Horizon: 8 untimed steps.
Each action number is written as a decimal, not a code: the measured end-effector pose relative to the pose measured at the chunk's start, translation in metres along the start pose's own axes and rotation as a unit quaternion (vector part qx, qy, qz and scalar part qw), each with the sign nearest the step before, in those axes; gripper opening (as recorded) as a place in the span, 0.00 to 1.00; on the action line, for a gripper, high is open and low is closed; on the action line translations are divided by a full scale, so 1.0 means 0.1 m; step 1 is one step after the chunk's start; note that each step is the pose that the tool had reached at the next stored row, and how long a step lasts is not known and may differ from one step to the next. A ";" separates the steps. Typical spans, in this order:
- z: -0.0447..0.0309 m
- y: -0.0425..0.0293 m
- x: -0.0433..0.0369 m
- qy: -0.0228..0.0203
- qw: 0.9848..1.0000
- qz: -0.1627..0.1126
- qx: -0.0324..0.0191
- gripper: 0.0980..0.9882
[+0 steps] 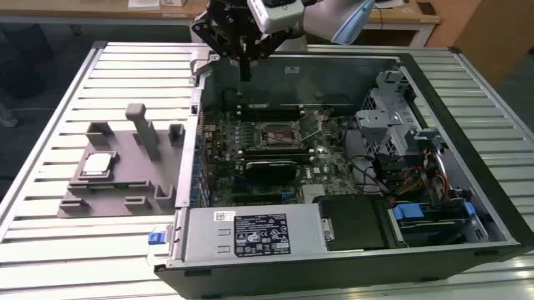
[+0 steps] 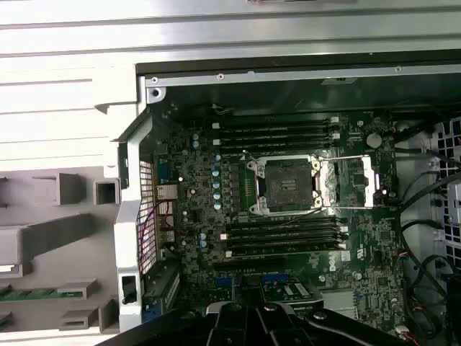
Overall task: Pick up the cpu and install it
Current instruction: 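Reach for the cpu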
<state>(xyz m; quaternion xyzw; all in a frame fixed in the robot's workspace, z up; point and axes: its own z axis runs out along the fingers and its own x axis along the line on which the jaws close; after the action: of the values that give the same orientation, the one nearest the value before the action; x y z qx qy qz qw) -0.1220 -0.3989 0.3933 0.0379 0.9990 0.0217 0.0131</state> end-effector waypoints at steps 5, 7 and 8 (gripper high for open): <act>0.000 0.000 0.000 0.000 1.000 0.000 0.000 0.01; 0.000 0.000 0.000 0.000 1.000 0.000 0.000 0.01; 0.000 0.000 0.000 0.000 1.000 0.000 0.000 0.01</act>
<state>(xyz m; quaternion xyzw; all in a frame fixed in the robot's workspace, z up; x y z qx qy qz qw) -0.1220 -0.3989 0.3933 0.0379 0.9990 0.0217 0.0131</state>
